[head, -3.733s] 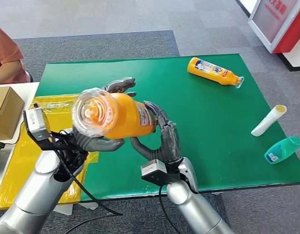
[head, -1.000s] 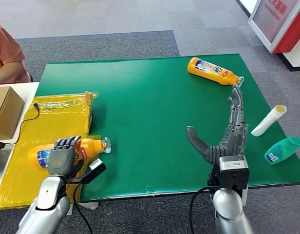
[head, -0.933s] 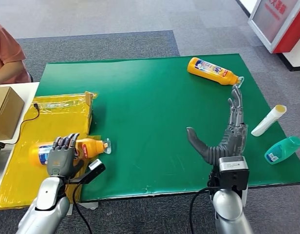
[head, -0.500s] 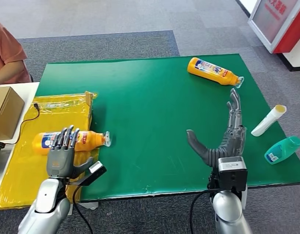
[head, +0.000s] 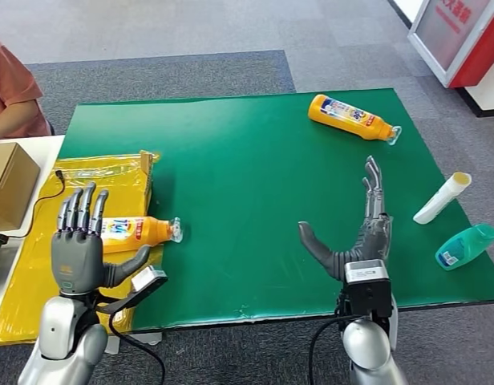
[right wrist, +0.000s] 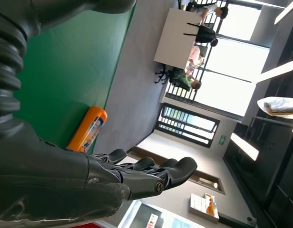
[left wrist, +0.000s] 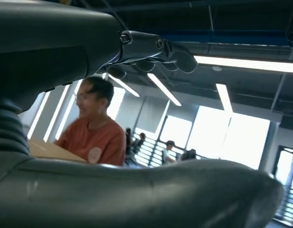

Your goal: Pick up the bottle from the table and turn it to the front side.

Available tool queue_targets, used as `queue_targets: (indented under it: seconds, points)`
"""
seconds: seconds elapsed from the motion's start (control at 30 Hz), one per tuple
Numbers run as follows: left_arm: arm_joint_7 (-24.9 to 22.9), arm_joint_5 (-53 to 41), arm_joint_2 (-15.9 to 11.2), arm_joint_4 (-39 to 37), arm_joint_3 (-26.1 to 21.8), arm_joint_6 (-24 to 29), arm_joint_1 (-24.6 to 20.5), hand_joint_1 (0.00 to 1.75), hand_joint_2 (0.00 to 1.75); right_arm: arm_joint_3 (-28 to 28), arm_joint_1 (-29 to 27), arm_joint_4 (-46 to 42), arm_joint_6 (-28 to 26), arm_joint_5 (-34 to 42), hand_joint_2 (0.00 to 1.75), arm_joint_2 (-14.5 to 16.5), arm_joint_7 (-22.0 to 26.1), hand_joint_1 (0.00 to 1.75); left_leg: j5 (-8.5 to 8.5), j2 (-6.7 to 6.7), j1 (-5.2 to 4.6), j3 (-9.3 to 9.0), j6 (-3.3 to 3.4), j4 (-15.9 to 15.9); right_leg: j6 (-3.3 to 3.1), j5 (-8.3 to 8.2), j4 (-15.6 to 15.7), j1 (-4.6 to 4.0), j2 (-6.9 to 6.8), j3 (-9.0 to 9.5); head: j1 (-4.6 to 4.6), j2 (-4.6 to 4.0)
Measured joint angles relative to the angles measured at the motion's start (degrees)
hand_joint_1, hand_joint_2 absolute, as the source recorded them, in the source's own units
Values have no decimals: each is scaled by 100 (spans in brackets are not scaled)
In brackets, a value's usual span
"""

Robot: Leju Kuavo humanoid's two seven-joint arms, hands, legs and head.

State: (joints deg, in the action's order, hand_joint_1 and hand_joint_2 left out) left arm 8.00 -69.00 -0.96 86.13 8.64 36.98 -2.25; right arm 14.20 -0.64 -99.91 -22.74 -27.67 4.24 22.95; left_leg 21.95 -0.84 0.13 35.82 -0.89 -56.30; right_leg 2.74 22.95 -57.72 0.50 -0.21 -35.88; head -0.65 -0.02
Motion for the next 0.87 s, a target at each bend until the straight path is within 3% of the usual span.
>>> queue_targets:
  seconds: [0.03, 0.17, 0.23, 0.3, 0.37, 0.43, 0.57, 0.67, 0.8, 0.87]
  points:
    - [349, 727, 13, 204, 27, -328, 85, 0, 175, -1, -42, -1, 60, 7, 175, -1, -55, 0, 1, 0, 0, 0, 0, 0, 0, 1, 0, 0, 0, 0, 0, 0]
    - [1321, 4772, 15, 1114, 150, -2134, 535, 0, 175, -7, -284, -9, 513, 256, 175, -16, -150, 0, 13, -1, 0, 0, -6, 0, 0, 6, 0, 0, 2, 0, 0, 0]
    - [1568, 6198, 16, 1505, 136, -2996, 817, 0, 175, -7, -382, -24, 655, 349, 175, -20, -125, 0, 16, -1, 0, 0, -8, 0, 0, 11, 0, 0, 2, 0, -1, 0]
    - [1726, 7111, 43, 1797, 67, -3726, 1132, 0, 175, 3, -449, -51, 906, 541, 87, -32, -206, 0, 21, -1, 0, -1, -9, 1, -2, 17, 0, 0, 2, 1, -1, 0]
    - [1809, 7715, 101, 1989, -54, -4218, 1415, 0, 175, 41, -496, -64, 1384, 946, 87, -89, -429, 0, 25, -1, 0, -2, -10, 1, -4, 21, 0, 0, 1, 1, 1, 0]
    - [1839, 7992, 153, 2084, -186, -4523, 1585, 0, 175, 108, -514, -46, 2001, 1461, 175, -199, -666, 0, 26, 0, 0, -2, -9, 1, -3, 22, 1, 0, -1, 2, 0, 0]
    - [1821, 8167, 261, 2107, -367, -4810, 1726, 0, 175, 281, -465, 103, 2717, 2137, 175, -387, -768, 0, 26, 4, 0, -5, -9, 1, -3, 21, 1, 0, -3, 8, 0, 0]
    - [1714, 8397, 355, 2104, -412, -5015, 1824, 0, 175, 387, -383, 209, 2836, 2580, 175, -434, -711, 0, 23, 4, 0, -7, -7, 1, -3, 19, 1, 0, -2, 8, 0, 0]
    - [1509, 9472, 412, 2102, -311, -5567, 1890, 0, 175, 455, -268, 245, 3057, 3689, 175, -422, -471, 0, 21, 4, 0, -8, -5, 1, -1, 18, 1, 1, -3, 9, 0, 0]
    - [1494, 9569, 420, 2102, -265, -5551, 1902, 0, 175, 455, -253, 231, 3001, 3857, 175, -404, -301, 0, 21, 4, 0, -8, -5, 1, -1, 18, 1, 0, -3, 9, 0, 0]
